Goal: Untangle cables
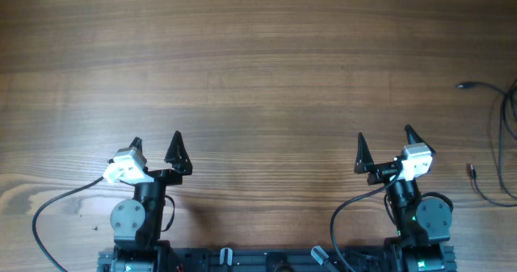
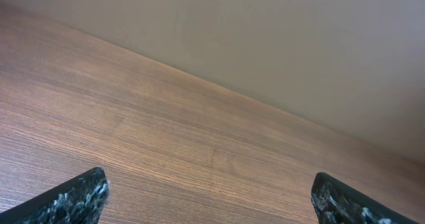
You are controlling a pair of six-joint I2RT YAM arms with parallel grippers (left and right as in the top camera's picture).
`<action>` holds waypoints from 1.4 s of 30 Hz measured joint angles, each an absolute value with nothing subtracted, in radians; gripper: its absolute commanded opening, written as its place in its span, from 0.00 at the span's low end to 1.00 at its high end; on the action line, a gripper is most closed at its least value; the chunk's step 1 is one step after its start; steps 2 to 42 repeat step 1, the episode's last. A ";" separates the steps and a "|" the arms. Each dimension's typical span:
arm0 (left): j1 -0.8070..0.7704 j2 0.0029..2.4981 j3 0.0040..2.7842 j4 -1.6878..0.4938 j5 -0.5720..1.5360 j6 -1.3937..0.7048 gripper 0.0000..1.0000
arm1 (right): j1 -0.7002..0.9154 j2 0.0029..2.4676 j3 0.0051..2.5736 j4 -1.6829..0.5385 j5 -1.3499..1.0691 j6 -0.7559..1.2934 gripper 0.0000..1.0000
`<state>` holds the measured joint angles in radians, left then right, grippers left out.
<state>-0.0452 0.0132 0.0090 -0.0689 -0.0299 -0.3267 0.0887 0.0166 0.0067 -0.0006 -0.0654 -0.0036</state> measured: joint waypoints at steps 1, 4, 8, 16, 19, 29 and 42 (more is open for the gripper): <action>-0.045 0.013 0.009 -0.069 -0.030 -0.327 1.00 | 0.089 0.017 0.007 -0.001 -0.065 -0.004 1.00; -0.045 0.013 0.009 -0.069 -0.030 -0.327 1.00 | 0.089 0.017 0.007 -0.001 -0.065 -0.004 1.00; -0.045 0.013 0.009 -0.069 -0.030 -0.327 1.00 | 0.089 0.017 0.007 -0.001 -0.065 -0.004 1.00; -0.045 0.013 0.009 -0.069 -0.030 -0.327 1.00 | 0.089 0.017 0.007 -0.001 -0.065 -0.004 1.00; -0.045 0.013 0.009 -0.069 -0.030 -0.327 1.00 | 0.089 0.017 0.007 -0.001 -0.065 -0.004 1.00; -0.045 0.013 0.009 -0.069 -0.030 -0.327 1.00 | 0.089 0.017 0.007 -0.001 -0.065 -0.004 1.00; -0.045 0.013 0.009 -0.069 -0.030 -0.327 1.00 | 0.089 0.017 0.007 -0.001 -0.065 -0.004 1.00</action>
